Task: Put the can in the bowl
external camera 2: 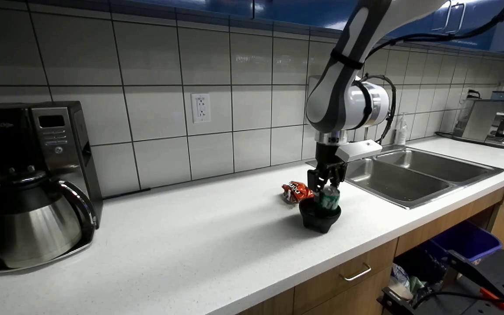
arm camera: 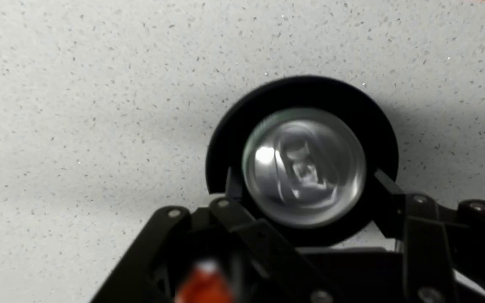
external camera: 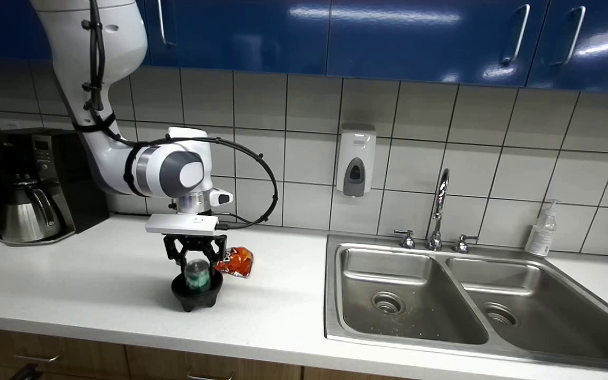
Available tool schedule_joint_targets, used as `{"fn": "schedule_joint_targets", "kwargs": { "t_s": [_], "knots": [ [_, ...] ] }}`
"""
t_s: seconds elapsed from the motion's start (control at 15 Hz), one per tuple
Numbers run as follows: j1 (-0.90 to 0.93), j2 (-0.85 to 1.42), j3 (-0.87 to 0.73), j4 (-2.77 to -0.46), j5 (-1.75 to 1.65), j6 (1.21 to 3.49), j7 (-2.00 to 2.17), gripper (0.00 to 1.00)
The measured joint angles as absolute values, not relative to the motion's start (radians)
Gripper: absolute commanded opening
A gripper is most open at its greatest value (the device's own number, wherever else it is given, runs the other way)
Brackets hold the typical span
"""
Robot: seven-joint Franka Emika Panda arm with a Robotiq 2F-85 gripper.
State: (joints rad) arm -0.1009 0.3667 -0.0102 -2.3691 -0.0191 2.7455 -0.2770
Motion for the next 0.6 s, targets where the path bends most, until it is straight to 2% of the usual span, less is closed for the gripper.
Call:
{"fn": "schedule_joint_targets", "kwargs": {
  "t_s": [0.6],
  "knots": [
    [-0.101,0.367,-0.011,-2.333,-0.019,2.745,-0.273,1.00]
  ]
}}
